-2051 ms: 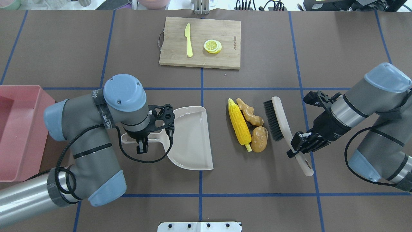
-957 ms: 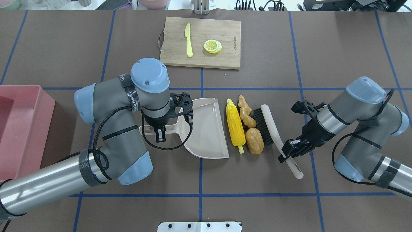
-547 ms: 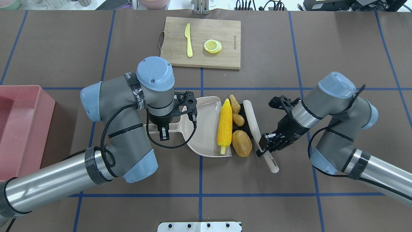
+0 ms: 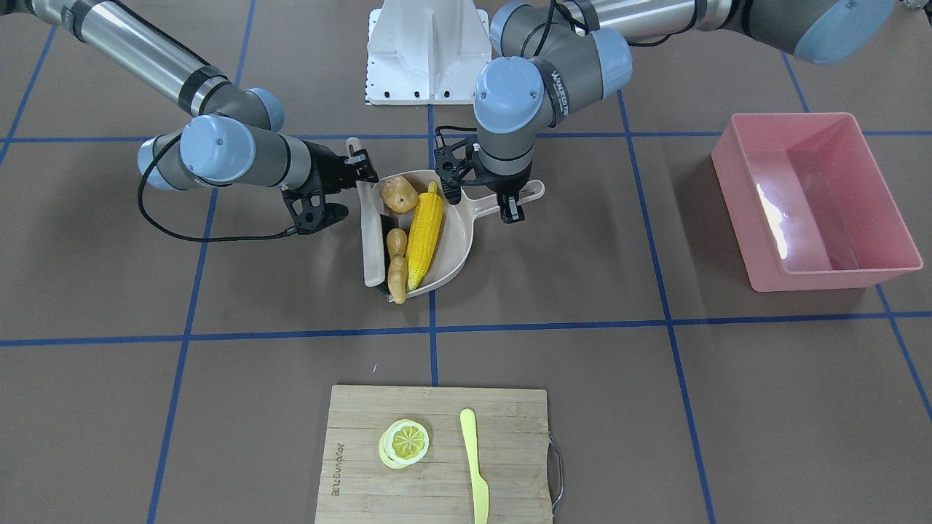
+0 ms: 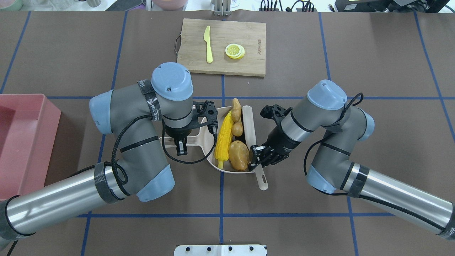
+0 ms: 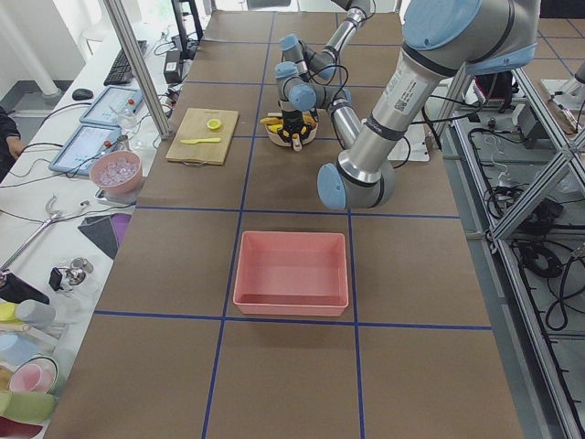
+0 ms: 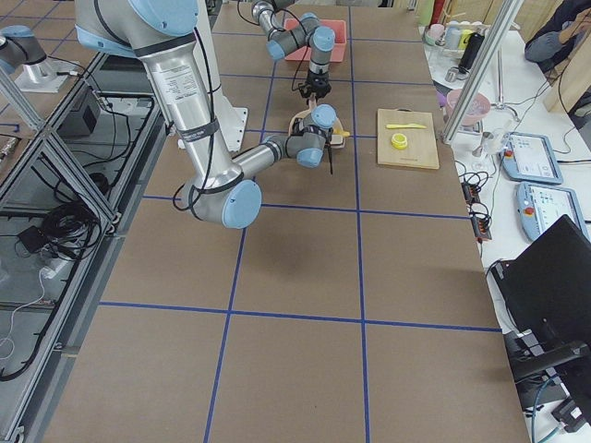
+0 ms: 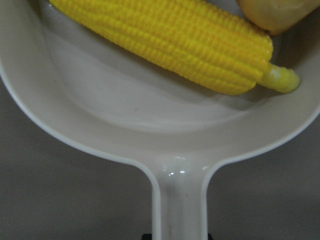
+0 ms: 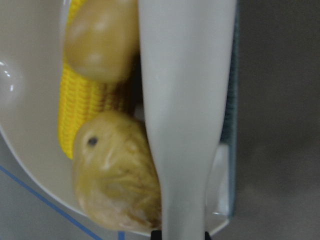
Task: Sweep and dump trash into bin
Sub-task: 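Sweep the corn, ginger and potato into the dustpan with the right-held brush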
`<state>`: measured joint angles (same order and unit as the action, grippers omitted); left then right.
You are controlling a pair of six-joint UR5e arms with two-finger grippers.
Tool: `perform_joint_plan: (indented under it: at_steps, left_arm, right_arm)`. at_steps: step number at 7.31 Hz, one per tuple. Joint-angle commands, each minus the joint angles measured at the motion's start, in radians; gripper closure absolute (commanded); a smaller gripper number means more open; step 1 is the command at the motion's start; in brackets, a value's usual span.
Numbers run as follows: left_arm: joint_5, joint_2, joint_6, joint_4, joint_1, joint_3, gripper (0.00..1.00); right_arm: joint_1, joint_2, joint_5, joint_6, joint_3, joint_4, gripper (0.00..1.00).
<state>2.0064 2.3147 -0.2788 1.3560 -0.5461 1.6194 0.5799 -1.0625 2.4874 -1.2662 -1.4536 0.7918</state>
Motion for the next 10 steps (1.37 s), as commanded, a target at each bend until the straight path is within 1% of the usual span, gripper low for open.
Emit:
perform_joint_plan:
  at_steps: [1, 2, 5, 6, 7, 9, 10]
  left_arm:
    - [0.000, 0.000, 0.001, 0.002, 0.000, -0.006, 1.00]
    - [0.002, 0.000, 0.003, 0.008, 0.000, -0.006, 1.00]
    - [0.000, -0.011, 0.009, 0.047, 0.002, -0.006, 1.00]
    - [0.000, -0.012, 0.007, 0.060, 0.005, -0.009, 1.00]
    - [-0.001, -0.017, 0.009, 0.080, 0.006, -0.009, 1.00]
    - [-0.002, -0.023, 0.010, 0.159, 0.008, -0.022, 1.00]
    - [-0.002, -0.032, 0.010, 0.201, 0.008, -0.035, 1.00]
  right_arm:
    - [-0.029, 0.070, -0.045, -0.044, 0.001, 0.055, 1.00]
    - [-0.037, 0.079, -0.051, -0.070, -0.004, 0.053, 1.00]
    - [-0.020, 0.056, -0.036, -0.077, -0.037, 0.061, 1.00]
    - [0.007, 0.040, -0.016, -0.078, -0.084, 0.114, 1.00]
    - [0.035, 0.017, 0.004, -0.076, -0.124, 0.144, 1.00]
    - [0.111, -0.028, 0.065, -0.076, -0.155, 0.145, 1.00]
    - [0.133, -0.040, 0.079, -0.076, -0.171, 0.147, 1.00]
